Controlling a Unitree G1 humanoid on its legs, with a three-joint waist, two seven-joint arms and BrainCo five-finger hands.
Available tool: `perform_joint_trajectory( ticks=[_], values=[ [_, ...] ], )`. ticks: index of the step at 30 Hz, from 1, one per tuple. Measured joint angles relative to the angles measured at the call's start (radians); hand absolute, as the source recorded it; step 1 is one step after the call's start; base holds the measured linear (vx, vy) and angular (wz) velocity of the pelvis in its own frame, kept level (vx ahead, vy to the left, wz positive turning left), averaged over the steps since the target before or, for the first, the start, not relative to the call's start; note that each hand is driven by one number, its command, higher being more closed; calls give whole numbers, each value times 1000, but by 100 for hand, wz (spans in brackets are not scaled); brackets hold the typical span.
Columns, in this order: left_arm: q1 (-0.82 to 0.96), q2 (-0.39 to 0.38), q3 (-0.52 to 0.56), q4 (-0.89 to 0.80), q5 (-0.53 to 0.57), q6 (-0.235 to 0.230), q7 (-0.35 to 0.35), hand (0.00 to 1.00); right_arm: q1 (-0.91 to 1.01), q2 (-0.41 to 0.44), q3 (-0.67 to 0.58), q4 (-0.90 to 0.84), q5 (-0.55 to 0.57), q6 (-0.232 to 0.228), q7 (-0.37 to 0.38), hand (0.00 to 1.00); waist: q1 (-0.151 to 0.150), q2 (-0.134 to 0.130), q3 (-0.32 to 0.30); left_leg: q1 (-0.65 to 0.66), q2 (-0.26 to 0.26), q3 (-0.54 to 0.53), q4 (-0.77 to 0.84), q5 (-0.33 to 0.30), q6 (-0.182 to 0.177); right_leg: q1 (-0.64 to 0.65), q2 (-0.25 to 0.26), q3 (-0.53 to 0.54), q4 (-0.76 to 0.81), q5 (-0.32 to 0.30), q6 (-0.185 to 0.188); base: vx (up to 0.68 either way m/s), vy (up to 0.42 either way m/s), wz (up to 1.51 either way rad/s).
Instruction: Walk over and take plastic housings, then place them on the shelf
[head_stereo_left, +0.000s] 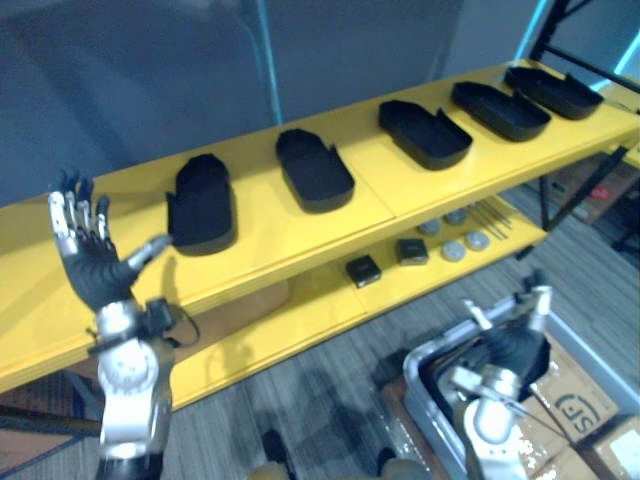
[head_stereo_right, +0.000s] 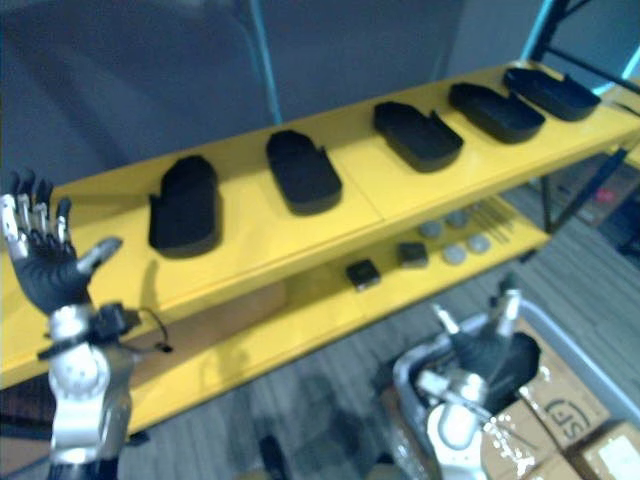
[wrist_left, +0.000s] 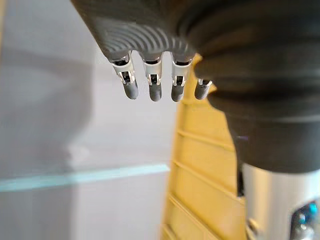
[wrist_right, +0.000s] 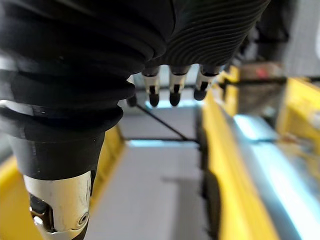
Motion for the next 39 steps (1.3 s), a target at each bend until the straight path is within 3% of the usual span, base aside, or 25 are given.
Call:
perform_joint_trajectory(
  ticks=[2,5,8,10,12,14,18,20,27,31,36,39],
  values=[
    [37,-19,-2,-16,-51,-8,-68,0,-18,-9,-3,0,1,-1,-1,0,12,10,-14,3,-3,-10,0,1,0,14,-1,-8,-10,1,2,-18,9,16],
    [87,-66,13,-12,-106,-27,-50,0,-38,-10,-25,0,4,-4,-18,0,17,14,-29,-12,-9,-49,0,5,0,26,-1,-47,-18,1,3,-20,-9,35],
    [128,-149,62,16,-84,-30,95,0,-52,-9,-61,0,6,-26,-35,0,45,6,-40,-26,-13,-65,0,10,-4,27,0,-66,-27,2,5,16,-9,21],
    [130,-189,128,98,-46,-14,234,0,-87,-9,-65,1,6,-31,-39,0,58,-1,-38,-30,-18,-89,0,17,2,41,-1,-92,-30,2,9,27,-20,28],
    [134,-207,172,218,-18,37,336,0,-130,-9,-64,7,6,-31,-36,0,69,-20,-37,-32,-22,-109,0,17,2,55,-1,-116,-34,3,12,26,-21,30],
    [151,-219,182,382,20,85,364,0,-190,-13,-60,24,15,-15,-27,0,91,-42,-39,-36,-26,-113,0,17,2,59,-3,-120,-35,0,12,32,-10,15],
    [165,-227,148,704,84,120,371,0,-325,-68,-18,114,77,47,24,0,102,-68,-41,-56,-37,-140,0,18,5,57,-7,-145,-36,-2,13,19,8,21],
    [165,-230,112,894,83,121,361,0,-434,-108,41,203,110,108,76,0,124,-79,-40,-55,-38,-139,0,16,7,60,-8,-145,-38,-2,13,0,0,0],
    [157,-249,77,1126,180,119,280,0,-710,-123,123,488,222,230,229,0,173,-97,1,-28,-58,-163,0,3,13,98,-23,-176,-29,-36,31,14,-1,12],
    [150,-250,65,1198,198,119,235,0,-859,-123,131,686,220,227,227,0,190,-107,38,-29,-87,-180,0,-1,21,111,-49,-201,-19,-42,39,55,24,15],
    [125,-248,31,1252,183,119,211,0,-1004,-135,112,839,211,160,195,0,207,-107,83,-28,-121,-217,0,0,27,134,-72,-228,-9,-40,45,86,25,26],
    [125,-244,32,1273,174,119,196,0,-1106,-143,112,900,213,149,187,0,224,-101,107,-28,-123,-222,-1,-1,27,135,-72,-229,-7,-40,45,28,5,10]
  ],
)
